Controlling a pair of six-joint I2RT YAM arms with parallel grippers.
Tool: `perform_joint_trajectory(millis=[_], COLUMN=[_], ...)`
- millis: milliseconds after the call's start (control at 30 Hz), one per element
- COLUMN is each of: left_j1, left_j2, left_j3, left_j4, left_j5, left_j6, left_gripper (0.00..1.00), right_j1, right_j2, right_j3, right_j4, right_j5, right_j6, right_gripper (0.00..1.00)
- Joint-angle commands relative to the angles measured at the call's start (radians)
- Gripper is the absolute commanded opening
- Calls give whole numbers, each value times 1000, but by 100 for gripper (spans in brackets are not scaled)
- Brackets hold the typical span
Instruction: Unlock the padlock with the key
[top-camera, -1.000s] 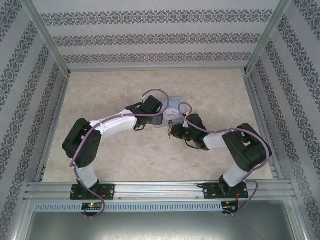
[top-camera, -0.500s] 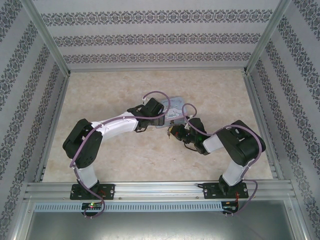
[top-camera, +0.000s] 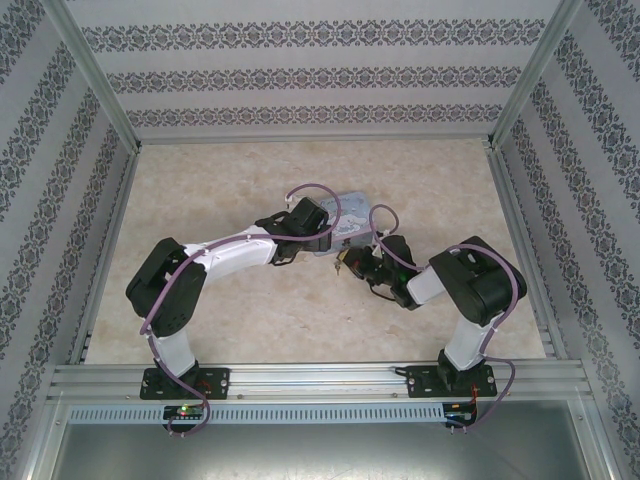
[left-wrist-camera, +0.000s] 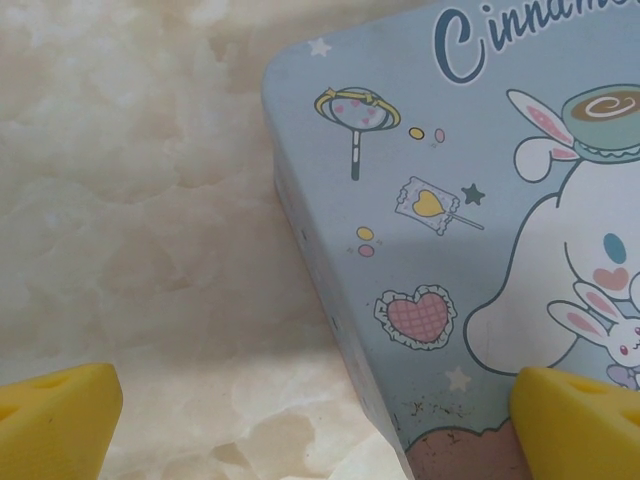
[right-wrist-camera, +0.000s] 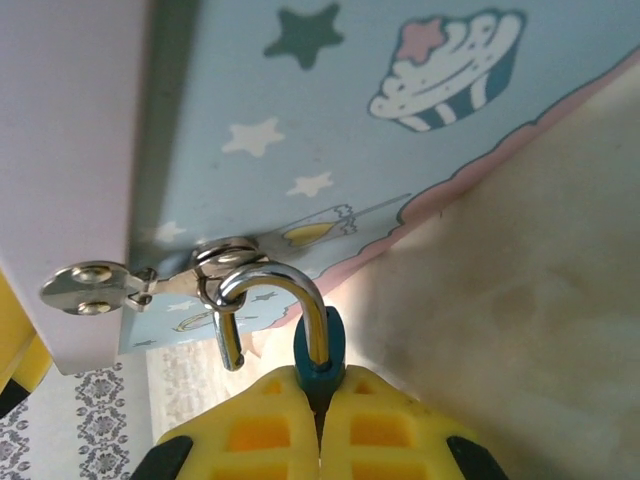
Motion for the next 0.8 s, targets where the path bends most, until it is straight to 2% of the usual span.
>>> perform_joint_trajectory(millis=[0,500,633,767], left_j1=[-16,-16,-15,-14], left_j2=[76,102,107,111], left_j3=[-51,-55,-51,-40], left_j4=[-137,-147,-148,-156], left_j5=[-4,1,6,11], left_j6=[15,15,18,24], left_gripper=[100,97,97,96], right_j1=[-40,-149,-179,-199], right_j2=[17,18,12,5], right_j3=[4,99,131,179], right_j4=[-32,-117,-180,-321], right_j5=[7,-111,-133,-149], right_j6=[-2,-51,-93,-176], right_gripper=[0,0,0,0])
